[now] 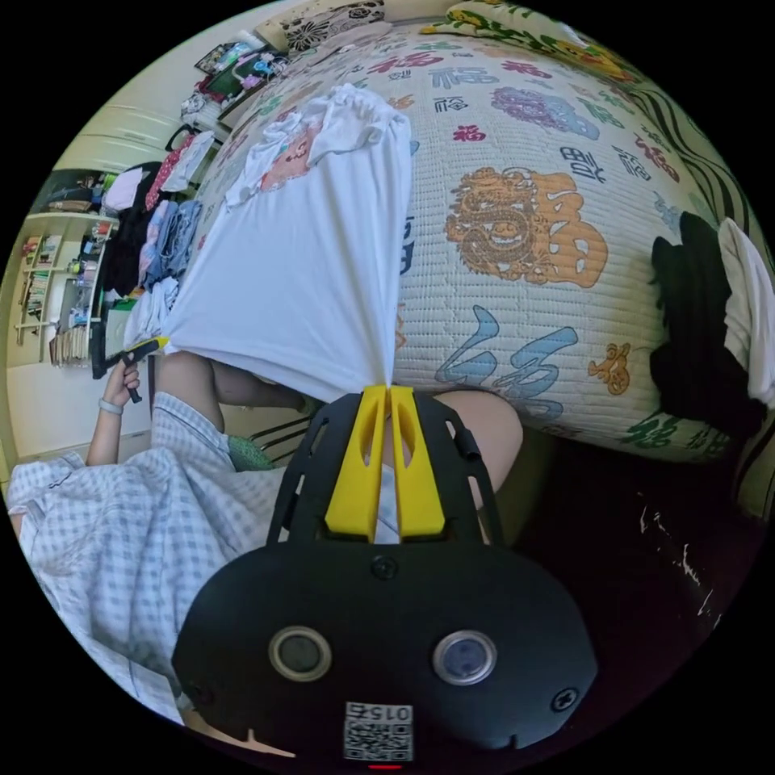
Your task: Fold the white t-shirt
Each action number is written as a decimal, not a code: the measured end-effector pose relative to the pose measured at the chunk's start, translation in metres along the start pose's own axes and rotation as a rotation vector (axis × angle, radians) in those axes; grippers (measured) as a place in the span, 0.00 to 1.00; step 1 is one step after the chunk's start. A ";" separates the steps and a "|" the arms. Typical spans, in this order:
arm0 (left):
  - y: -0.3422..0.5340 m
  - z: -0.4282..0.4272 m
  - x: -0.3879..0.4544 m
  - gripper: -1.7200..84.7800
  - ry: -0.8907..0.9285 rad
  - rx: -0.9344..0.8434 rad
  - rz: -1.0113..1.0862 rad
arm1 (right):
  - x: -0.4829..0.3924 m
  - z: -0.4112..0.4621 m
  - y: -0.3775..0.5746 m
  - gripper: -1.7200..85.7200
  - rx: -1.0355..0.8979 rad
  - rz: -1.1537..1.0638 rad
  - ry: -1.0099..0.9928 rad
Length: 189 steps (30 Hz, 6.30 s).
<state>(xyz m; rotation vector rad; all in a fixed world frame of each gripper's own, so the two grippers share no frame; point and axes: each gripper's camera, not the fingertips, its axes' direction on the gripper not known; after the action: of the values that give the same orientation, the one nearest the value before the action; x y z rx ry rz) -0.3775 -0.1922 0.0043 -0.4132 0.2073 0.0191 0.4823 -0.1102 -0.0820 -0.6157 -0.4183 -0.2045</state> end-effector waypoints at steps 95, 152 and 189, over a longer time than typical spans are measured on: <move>-0.246 -0.042 0.259 0.11 -0.290 0.038 0.362 | -0.064 -0.159 -0.262 0.12 0.150 -0.362 0.104; -0.638 0.192 0.721 0.07 -0.414 -0.302 1.077 | 0.215 -0.336 -0.462 0.02 0.154 0.311 -0.118; -0.359 -0.121 0.122 0.10 -0.425 0.116 -0.351 | -0.271 -0.342 -0.755 0.11 0.092 -0.486 -0.200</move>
<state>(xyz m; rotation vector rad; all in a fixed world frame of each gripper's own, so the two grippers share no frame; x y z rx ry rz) -0.2605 -0.5727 0.0133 -0.3170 -0.2834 -0.2472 0.1161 -0.9017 -0.0631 -0.4374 -0.7651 -0.5861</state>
